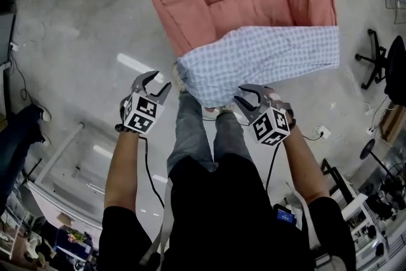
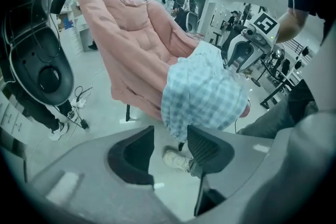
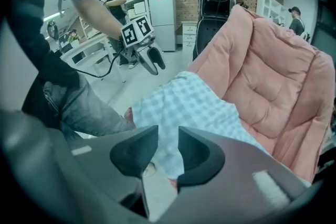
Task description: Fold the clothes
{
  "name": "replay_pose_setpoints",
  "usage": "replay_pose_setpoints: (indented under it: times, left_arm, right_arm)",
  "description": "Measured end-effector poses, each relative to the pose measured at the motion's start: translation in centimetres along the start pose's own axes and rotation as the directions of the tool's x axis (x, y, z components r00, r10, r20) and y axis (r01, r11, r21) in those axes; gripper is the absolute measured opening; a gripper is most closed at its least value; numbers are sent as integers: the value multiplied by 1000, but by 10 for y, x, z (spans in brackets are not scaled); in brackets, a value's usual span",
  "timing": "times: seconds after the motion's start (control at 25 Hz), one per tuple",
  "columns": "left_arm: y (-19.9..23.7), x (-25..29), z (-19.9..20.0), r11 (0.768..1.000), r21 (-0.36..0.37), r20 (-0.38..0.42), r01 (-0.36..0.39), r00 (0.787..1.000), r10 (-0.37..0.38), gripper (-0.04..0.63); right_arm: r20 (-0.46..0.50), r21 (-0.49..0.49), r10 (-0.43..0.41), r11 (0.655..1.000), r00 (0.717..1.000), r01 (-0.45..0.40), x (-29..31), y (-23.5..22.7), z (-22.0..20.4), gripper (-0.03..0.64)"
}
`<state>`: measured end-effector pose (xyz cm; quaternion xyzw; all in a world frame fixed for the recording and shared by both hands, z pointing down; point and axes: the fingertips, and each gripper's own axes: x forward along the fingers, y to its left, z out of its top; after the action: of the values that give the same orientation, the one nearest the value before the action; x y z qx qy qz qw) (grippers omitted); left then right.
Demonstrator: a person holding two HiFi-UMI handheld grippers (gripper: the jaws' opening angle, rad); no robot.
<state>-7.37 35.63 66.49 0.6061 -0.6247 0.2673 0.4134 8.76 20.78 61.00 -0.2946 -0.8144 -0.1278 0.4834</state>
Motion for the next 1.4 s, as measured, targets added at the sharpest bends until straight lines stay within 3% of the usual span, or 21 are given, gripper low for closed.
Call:
replay_pose_setpoints:
  times: [0.2,0.36,0.48,0.6,0.72,0.8,0.88,1.24,1.4]
  left_arm:
    - [7,-33,57,995,87,31,40,999,-43,204]
    - [6,-55,110,980,185,48,77,995,-87,204]
    - [1,-65,159,969,227,88,101,988,-124,201]
    - [-15,-76,208,955,270,129,120,979,-160,198]
    - [-40,-75,241,935,328,123,139,975,-188,196]
    - [-58,-69,258,915,374,110,152,972,-206,196]
    - [-77,-63,276,900,402,100,172,968,-229,196]
    - [-139,-39,314,872,418,49,254,952,-301,195]
    - [-132,-23,326,862,417,35,288,943,-332,193]
  right_arm:
    - [62,184,-135,975,989,122,-39,-31,32,126]
    - [101,365,-301,898,948,246,-73,-59,54,126]
    - [140,534,-418,795,898,287,-102,-79,63,126]
    - [146,704,-529,649,836,288,-136,-91,53,126]
    - [124,814,-625,509,770,282,-169,-95,32,126]
    - [105,848,-665,448,739,282,-184,-95,18,126]
    - [94,868,-688,411,719,280,-194,-93,5,126]
    - [50,919,-729,302,683,255,-221,-70,-45,126]
    - [-13,957,-757,181,654,228,-214,-75,-60,126]
